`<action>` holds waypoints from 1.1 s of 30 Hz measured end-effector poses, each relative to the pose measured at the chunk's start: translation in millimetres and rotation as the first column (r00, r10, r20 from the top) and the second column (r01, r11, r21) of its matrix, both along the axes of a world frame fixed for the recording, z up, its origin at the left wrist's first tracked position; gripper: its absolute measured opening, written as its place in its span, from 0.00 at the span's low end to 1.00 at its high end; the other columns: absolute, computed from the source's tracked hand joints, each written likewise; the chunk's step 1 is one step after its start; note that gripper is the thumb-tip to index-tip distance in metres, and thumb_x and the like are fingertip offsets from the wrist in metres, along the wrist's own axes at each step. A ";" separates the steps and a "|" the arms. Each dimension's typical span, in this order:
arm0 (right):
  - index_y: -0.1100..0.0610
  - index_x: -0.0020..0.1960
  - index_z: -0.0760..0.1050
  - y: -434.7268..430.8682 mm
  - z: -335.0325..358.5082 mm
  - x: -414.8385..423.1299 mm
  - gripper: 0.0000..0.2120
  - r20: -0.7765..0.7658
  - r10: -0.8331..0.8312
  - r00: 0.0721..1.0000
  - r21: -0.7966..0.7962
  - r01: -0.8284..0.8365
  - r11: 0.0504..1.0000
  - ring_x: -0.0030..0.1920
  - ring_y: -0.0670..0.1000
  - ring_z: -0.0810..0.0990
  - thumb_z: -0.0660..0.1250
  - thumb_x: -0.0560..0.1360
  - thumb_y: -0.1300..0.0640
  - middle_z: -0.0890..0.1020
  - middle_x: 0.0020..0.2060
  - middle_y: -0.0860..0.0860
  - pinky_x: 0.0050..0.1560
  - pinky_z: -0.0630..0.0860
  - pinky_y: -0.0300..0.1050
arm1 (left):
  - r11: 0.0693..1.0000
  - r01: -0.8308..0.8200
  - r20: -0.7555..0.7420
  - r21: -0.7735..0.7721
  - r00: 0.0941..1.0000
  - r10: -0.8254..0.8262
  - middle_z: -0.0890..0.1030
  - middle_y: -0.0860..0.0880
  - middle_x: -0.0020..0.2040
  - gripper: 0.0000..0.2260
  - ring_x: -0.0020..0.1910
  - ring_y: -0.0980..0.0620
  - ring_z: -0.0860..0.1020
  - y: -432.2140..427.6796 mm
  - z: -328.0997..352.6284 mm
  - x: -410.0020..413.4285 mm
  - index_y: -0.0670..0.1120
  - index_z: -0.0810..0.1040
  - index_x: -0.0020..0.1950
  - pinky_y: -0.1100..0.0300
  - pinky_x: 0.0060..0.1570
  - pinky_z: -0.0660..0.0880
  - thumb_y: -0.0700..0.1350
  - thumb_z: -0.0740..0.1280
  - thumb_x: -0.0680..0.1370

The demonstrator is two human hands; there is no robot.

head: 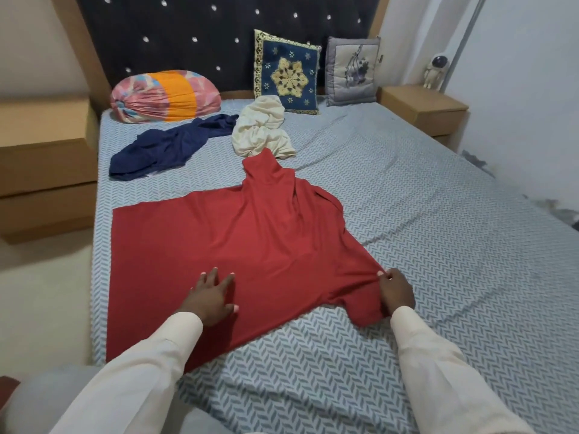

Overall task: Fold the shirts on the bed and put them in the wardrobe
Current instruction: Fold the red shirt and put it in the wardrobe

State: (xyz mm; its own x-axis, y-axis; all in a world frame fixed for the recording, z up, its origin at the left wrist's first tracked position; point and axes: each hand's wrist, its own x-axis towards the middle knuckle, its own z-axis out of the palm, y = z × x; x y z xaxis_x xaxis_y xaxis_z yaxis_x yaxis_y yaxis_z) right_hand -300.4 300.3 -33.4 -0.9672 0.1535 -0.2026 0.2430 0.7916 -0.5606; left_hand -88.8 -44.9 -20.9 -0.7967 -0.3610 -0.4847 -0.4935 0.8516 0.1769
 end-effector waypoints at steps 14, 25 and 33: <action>0.53 0.48 0.79 -32.3 -26.7 -97.8 0.12 0.056 0.100 0.993 0.009 -0.101 0.995 0.56 0.60 0.79 0.64 0.76 0.45 0.82 0.54 0.59 0.59 0.73 0.53 | 0.990 -0.127 0.144 -0.066 0.980 0.135 0.46 0.49 0.79 0.53 0.76 0.39 0.50 -4.4 -1.2 -69.4 0.59 0.42 0.79 0.36 0.64 0.67 0.69 0.71 0.65; 0.58 0.60 0.76 -55.0 -14.5 -100.3 0.18 -0.055 -0.227 0.972 0.125 0.232 0.965 0.63 0.64 0.73 0.58 0.77 0.50 0.76 0.62 0.61 0.64 0.65 0.59 | 0.989 -0.050 -0.011 -0.141 0.999 0.049 0.51 0.43 0.79 0.44 0.78 0.40 0.50 -39.9 -13.3 -115.4 0.54 0.46 0.80 0.41 0.74 0.51 0.69 0.64 0.72; 0.54 0.73 0.65 -121.8 -2.8 -205.3 0.25 0.023 0.169 0.985 0.027 -0.170 0.985 0.68 0.61 0.71 0.60 0.78 0.47 0.76 0.66 0.58 0.70 0.63 0.60 | 0.985 0.008 0.162 -0.175 0.986 0.021 0.44 0.41 0.79 0.60 0.77 0.38 0.50 -53.8 -7.5 -156.8 0.56 0.40 0.79 0.44 0.67 0.68 0.69 0.75 0.60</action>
